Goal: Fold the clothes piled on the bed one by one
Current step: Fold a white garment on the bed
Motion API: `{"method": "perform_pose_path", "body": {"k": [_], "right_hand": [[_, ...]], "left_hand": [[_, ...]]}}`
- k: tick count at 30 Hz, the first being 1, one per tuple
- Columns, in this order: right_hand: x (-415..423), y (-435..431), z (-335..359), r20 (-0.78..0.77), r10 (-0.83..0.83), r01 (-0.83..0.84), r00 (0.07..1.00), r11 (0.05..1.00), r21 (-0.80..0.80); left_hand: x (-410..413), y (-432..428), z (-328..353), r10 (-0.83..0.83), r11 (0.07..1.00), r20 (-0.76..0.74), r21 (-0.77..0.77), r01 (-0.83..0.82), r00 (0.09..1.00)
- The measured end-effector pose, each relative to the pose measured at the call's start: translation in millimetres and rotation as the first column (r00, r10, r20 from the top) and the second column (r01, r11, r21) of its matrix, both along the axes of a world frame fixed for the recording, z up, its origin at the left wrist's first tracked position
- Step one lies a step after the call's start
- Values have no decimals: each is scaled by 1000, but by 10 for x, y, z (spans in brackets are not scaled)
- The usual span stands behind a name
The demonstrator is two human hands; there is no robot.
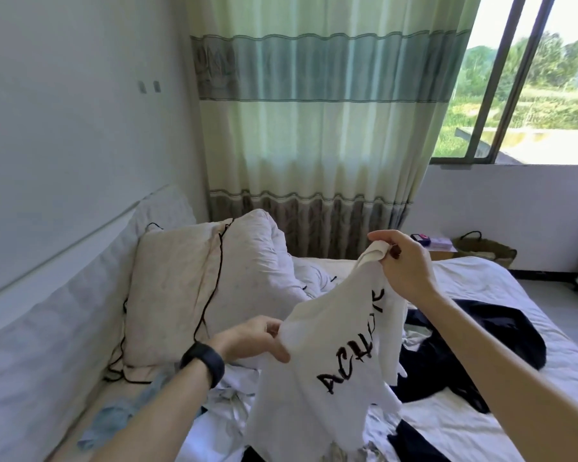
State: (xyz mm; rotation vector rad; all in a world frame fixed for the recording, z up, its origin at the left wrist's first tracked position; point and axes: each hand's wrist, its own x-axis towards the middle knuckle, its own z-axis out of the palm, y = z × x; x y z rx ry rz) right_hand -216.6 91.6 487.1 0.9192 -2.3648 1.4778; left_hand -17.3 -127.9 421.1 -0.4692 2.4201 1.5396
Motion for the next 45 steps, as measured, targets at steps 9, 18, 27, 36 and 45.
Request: {"method": "perform_pose_path", "body": {"k": [9, 18, 27, 36, 45], "right_hand": [[-22, 380, -232, 3, -67, 67, 998, 997, 41], [-65, 871, -467, -93, -98, 114, 991, 976, 188], [-118, 1077, -586, -63, -175, 183, 983, 844, 504], [-34, 1163, -686, 42, -87, 61, 995, 901, 429], [206, 1182, -567, -58, -204, 210, 977, 900, 383]], "left_hand": [[-112, 379, -346, -114, 874, 227, 486, -12, 967], [-186, 258, -182, 34, 999, -133, 20, -31, 991], [-280, 128, 199, 6, 905, -304, -404, -135, 953], [-75, -19, 224, -99, 968, -52, -237, 84, 994], [101, -237, 88, -25, 559, -695, -605, -567, 718]]}}
